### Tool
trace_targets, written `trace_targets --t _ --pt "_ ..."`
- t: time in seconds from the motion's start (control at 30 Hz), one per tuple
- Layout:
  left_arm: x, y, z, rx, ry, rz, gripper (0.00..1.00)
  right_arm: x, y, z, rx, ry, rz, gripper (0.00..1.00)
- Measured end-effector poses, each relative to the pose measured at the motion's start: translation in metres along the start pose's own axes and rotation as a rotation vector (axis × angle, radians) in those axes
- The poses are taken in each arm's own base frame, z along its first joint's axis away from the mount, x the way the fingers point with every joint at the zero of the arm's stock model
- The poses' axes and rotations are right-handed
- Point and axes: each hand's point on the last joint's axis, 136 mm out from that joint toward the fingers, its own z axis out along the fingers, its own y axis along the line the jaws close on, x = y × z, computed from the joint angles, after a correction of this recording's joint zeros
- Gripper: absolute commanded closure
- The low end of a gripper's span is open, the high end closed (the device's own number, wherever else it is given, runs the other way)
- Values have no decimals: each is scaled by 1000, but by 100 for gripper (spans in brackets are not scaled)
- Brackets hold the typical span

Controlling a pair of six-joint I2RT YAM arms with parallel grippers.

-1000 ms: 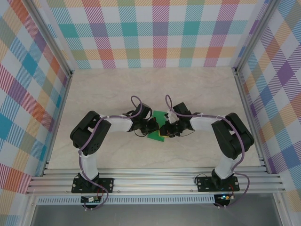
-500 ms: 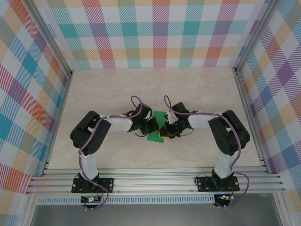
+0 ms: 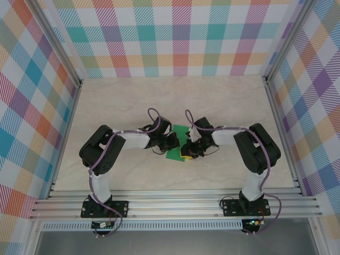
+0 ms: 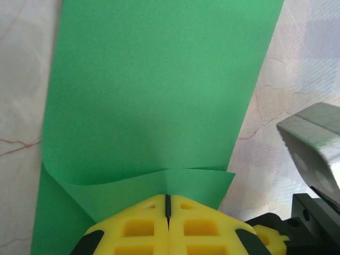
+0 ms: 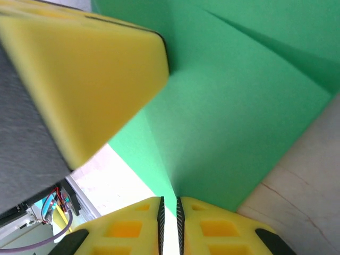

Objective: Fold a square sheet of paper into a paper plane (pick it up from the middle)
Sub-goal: Fold the triangle a second time at the center of the table.

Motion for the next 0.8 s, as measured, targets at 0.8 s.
trace_targets --t 0.8 --pt "0 1 0 -1 -3 -22 100 12 -8 2 129 32 -48 89"
